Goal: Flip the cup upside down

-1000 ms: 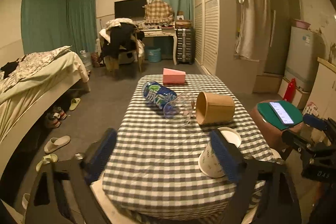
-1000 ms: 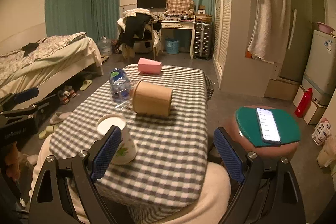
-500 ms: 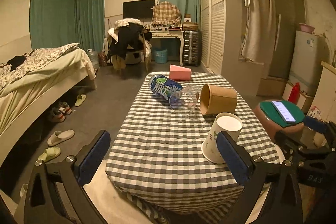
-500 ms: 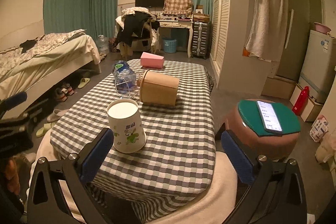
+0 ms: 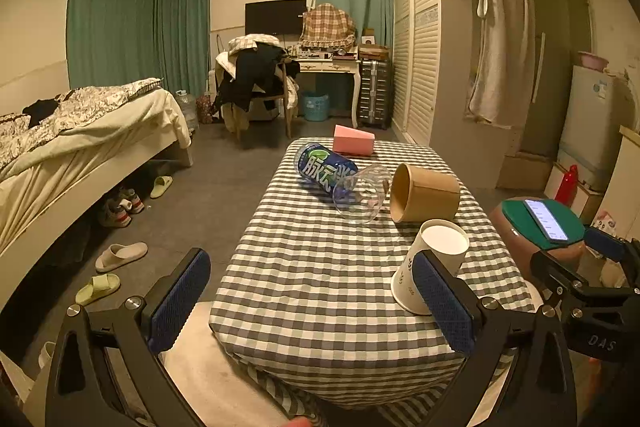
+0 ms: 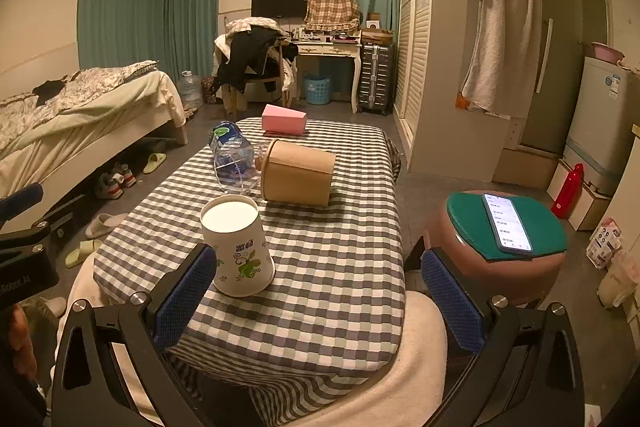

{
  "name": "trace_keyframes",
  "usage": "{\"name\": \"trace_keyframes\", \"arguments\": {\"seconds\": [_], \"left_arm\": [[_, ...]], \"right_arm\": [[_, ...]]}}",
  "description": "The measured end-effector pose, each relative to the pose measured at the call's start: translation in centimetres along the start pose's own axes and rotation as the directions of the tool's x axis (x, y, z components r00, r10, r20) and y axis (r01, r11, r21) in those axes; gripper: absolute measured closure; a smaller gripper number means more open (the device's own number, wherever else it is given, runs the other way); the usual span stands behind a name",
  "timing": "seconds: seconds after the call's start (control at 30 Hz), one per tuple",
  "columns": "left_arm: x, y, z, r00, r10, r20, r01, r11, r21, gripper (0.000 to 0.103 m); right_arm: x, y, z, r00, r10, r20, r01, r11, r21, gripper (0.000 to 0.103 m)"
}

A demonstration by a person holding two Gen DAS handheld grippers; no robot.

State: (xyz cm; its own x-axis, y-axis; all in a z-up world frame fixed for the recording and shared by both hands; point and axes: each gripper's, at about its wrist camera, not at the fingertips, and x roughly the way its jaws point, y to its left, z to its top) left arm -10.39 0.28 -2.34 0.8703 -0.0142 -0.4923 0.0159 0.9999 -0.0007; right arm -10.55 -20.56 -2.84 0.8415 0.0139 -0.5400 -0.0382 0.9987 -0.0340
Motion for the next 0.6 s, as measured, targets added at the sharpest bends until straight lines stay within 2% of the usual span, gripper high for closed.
{"name": "trace_keyframes", "arguments": {"seconds": [0.6], "left_arm": [[0.07,0.2,-0.01,1.0,0.013,0.0,-0.013,1.0,0.003,0.0]], "right_arm": [[0.17,0.27,0.03,1.0,0.003,-0.005,-0.003,1.0,-0.004,0.0]]}}
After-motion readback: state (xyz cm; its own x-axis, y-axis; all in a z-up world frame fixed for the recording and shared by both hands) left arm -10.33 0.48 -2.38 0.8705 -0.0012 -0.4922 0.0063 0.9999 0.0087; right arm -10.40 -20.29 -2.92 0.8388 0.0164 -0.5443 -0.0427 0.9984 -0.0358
